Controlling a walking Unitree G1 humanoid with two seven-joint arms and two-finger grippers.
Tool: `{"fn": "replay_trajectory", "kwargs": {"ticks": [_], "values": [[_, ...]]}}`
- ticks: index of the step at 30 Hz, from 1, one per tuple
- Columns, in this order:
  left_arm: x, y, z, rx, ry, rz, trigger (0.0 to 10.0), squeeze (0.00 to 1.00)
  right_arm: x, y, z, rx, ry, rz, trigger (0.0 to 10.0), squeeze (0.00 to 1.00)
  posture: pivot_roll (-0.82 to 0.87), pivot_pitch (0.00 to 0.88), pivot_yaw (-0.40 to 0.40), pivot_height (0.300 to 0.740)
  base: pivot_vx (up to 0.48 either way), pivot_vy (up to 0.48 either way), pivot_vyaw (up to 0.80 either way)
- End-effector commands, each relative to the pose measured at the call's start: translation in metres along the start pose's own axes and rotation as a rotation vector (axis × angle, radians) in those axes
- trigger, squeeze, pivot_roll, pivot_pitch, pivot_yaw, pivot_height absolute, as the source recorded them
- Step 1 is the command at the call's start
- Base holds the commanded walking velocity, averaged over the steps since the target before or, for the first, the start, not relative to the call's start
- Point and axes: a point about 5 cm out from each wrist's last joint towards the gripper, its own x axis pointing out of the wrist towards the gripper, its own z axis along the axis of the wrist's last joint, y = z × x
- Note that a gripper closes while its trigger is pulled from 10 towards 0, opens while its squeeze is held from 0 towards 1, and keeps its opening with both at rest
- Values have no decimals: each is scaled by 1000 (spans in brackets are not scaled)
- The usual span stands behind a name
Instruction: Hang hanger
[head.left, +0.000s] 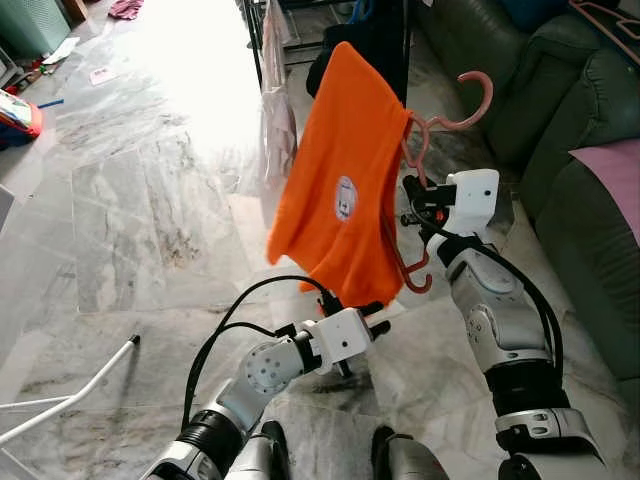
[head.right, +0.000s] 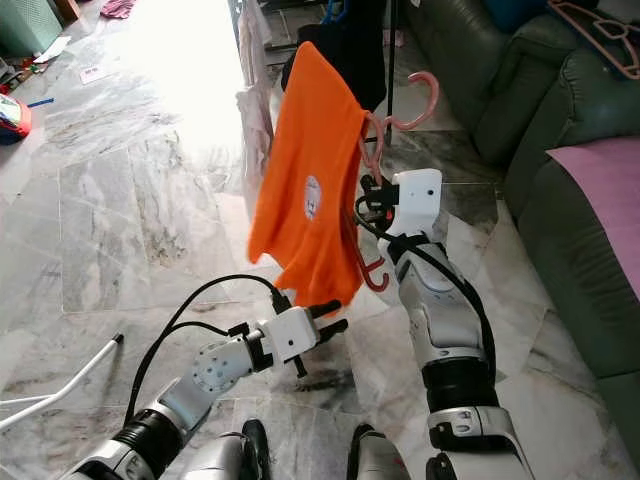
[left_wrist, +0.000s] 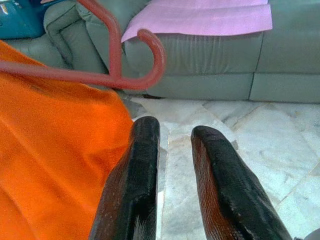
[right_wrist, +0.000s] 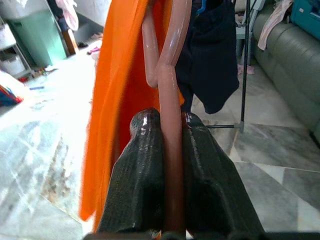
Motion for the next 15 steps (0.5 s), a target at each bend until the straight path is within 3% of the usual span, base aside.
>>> {"fn": "replay_trajectory", "kwargs": {"ticks": [1,3,4,7,15], "values": [[-1,-4,-5,-24,22,-17,10000,1000,-2,1,6,-29,-42,13,10000,0,-113,254,48,740,0,0,0],[-1,-5,-4,-24,19,-17,10000,1000,-2,0,5,-39,-39,14,10000,0,-113,254,48,740,0,0,0],[-2,-3,-3,-26,11,-15,10000,1000,-4,-2,1,-85,-29,12,10000,0,-114,256,47,740,0,0,0],[-18,4,-7,-16,8,1,10000,1000,-7,-1,-5,-131,-21,28,10000,0,-113,255,46,740,0,0,0],[-35,21,-8,28,1,55,10000,1000,-21,1,-14,-218,-44,97,10000,0,-106,251,46,740,0,0,0]]}}
